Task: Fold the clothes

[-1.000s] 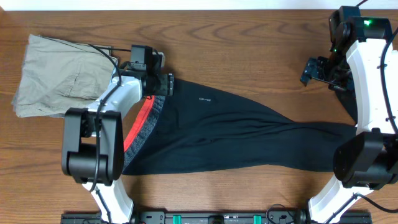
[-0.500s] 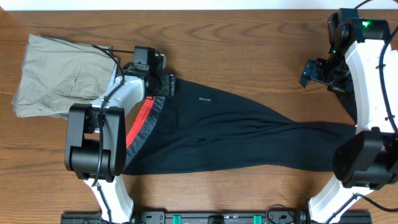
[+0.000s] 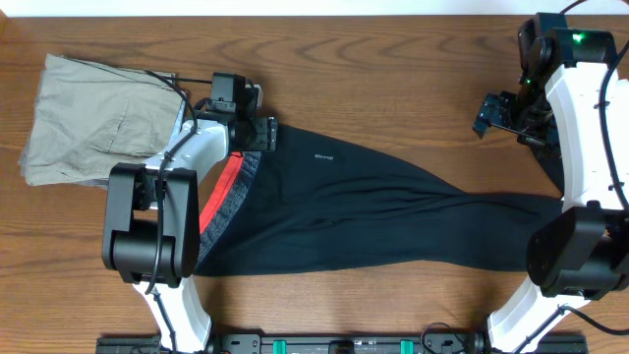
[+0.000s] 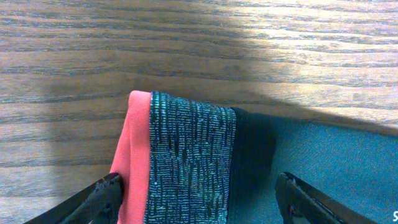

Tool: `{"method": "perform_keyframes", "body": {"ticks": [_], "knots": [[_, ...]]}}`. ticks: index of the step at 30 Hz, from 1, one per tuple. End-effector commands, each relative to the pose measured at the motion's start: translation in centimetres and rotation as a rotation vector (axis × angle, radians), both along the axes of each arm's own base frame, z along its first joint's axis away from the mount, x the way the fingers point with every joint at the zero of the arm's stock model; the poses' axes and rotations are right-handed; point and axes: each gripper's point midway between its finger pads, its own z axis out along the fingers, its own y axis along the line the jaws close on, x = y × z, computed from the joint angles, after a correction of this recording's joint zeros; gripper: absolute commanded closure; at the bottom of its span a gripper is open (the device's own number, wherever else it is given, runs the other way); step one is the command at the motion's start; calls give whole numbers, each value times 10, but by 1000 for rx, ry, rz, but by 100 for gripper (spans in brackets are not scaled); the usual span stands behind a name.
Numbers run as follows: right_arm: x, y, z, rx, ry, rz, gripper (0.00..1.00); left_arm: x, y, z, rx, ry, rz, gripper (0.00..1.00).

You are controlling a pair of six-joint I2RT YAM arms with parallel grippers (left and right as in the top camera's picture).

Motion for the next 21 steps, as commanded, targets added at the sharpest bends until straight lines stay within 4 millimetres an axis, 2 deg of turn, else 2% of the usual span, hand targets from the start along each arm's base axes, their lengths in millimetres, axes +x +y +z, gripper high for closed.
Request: {"method": "perform_keyframes", "body": {"ticks": [1, 10, 14, 21], "knots": [[-3, -1, -2, 10, 15, 4, 1, -12, 1, -28, 5, 76, 9, 19], [-1, -2, -2, 10, 9, 14, 1, -1, 10, -10, 29, 46, 29, 20], [-1, -2, -2, 10, 9, 14, 1, 3, 19, -10, 83, 28, 50, 20], [-1, -2, -2, 10, 9, 14, 1, 4, 19, -10, 91, 18, 29, 21]]}}
